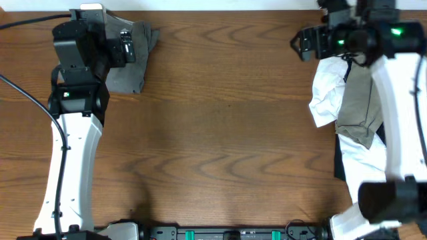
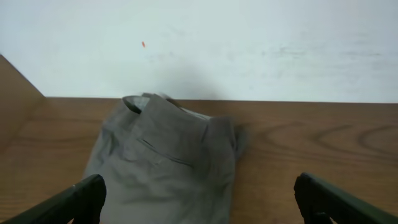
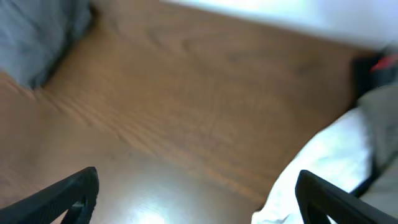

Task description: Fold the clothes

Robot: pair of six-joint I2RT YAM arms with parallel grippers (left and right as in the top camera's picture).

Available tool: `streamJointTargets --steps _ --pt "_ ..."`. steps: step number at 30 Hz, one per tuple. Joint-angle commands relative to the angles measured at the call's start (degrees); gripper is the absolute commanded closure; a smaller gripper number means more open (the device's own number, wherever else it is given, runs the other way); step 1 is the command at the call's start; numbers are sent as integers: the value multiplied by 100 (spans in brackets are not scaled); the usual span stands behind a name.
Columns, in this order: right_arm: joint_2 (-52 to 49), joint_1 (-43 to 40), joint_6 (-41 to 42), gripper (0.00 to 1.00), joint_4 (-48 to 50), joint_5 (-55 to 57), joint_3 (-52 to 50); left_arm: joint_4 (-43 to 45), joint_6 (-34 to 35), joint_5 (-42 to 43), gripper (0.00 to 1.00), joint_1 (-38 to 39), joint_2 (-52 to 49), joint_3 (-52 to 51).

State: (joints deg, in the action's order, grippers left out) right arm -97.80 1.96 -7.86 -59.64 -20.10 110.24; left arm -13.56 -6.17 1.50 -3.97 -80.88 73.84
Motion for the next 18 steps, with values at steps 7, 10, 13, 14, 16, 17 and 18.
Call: streamJointTargets --steps 7,10,13,14,16,17,18 --pt "1805 13 -101 1 22 -72 313 -59 -131 -90 2 2 20 22" --pt "2118 15 -101 1 22 -72 313 -59 -131 -90 2 2 20 22" --pt "2328 13 -101 1 20 -72 313 -59 -131 -90 2 2 20 22" --pt "2382 15 -101 1 17 -72 313 -59 -131 -90 2 2 20 22" --pt "2468 11 -105 1 -83 74 313 -59 -131 -90 2 2 20 22" --pt "2520 9 -103 1 -208 201 313 -59 -131 -90 2 2 20 22" --pt "2557 11 -103 1 -302 210 310 -59 -131 -90 2 2 20 22"
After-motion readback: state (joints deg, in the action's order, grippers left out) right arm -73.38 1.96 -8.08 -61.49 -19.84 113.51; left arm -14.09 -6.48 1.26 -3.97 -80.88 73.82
